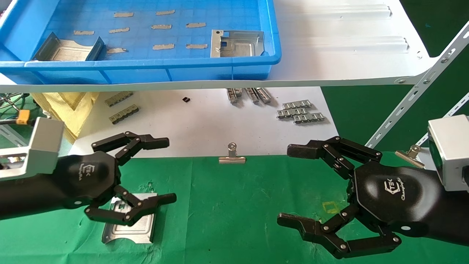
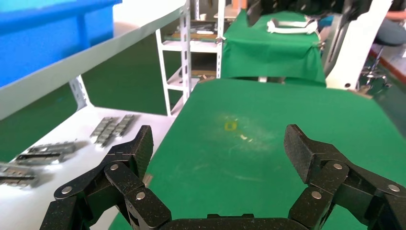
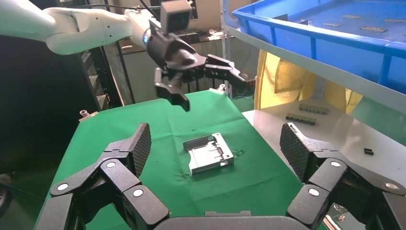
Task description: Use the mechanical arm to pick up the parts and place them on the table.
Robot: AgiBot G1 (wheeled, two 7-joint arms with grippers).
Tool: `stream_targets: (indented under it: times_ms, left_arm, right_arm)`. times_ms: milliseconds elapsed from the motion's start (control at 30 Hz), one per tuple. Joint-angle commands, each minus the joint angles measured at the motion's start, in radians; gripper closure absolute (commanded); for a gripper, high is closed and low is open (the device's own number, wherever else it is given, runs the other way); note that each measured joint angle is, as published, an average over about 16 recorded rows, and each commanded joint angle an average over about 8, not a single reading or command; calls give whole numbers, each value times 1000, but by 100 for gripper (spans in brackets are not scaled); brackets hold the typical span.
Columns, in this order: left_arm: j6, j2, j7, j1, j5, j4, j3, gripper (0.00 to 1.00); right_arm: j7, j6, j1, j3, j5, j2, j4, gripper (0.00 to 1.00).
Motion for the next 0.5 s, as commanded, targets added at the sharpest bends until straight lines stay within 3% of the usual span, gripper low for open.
stream_targets:
  times_ms: [33,500]
  left_arm:
    - [-4,-9,-25,18,-5,-37,-19,0]
    - [-29,-71,-200,147,-43,-299,-156,0]
  right_arm:
    - [0,0,0,0,0,0,0,0]
    - [0,0,0,0,0,0,0,0]
